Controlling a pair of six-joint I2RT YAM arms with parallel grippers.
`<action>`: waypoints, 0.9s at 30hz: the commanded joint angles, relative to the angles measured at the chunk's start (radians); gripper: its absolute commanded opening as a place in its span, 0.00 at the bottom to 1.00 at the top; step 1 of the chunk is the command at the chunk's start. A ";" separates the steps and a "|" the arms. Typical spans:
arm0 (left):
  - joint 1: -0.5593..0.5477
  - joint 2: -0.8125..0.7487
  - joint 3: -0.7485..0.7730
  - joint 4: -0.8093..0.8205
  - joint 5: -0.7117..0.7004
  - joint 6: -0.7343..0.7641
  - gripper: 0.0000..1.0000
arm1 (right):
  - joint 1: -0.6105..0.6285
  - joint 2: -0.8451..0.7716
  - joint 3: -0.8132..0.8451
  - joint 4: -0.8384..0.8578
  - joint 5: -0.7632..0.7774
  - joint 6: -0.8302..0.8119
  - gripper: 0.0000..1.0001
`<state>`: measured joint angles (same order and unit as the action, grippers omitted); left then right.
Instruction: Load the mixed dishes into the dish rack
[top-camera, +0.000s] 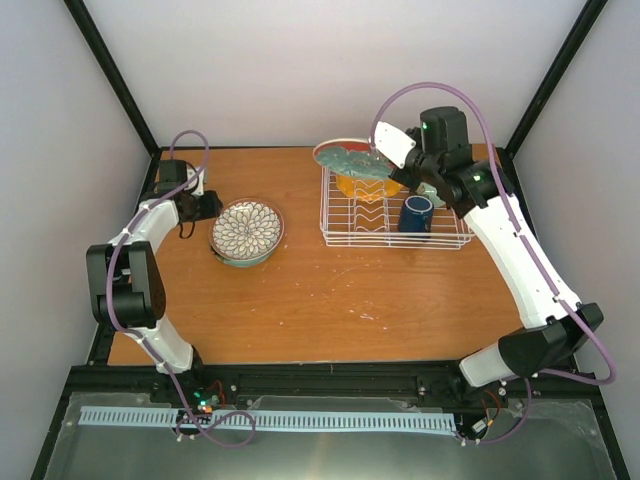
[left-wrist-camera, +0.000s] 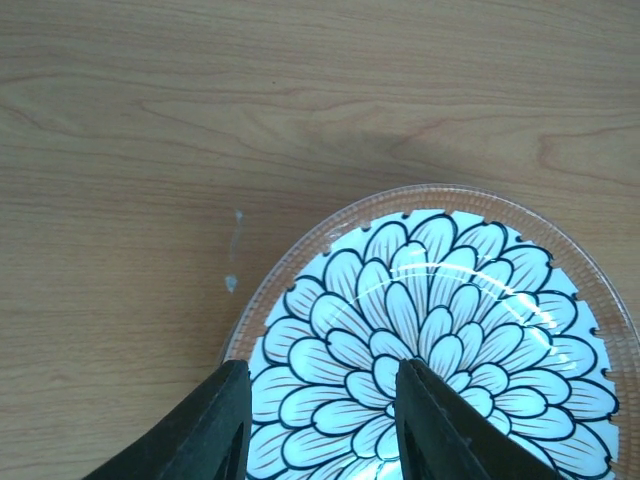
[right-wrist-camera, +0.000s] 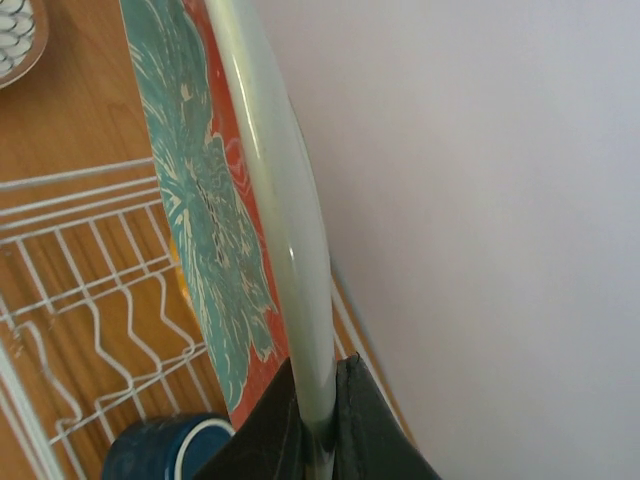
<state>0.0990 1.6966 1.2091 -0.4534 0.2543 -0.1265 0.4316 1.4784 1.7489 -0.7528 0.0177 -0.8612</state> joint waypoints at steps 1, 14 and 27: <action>-0.023 0.006 0.006 0.023 -0.004 -0.021 0.41 | -0.005 -0.091 -0.040 0.139 -0.002 0.004 0.03; -0.038 -0.008 0.012 0.012 -0.050 -0.010 0.40 | -0.040 -0.067 -0.179 0.241 -0.002 -0.055 0.03; -0.038 0.020 0.024 0.016 -0.077 -0.007 0.39 | -0.093 0.041 -0.162 0.315 -0.087 -0.066 0.03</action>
<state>0.0662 1.6978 1.2087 -0.4484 0.1913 -0.1333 0.3439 1.5215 1.5352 -0.6220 -0.0082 -0.9398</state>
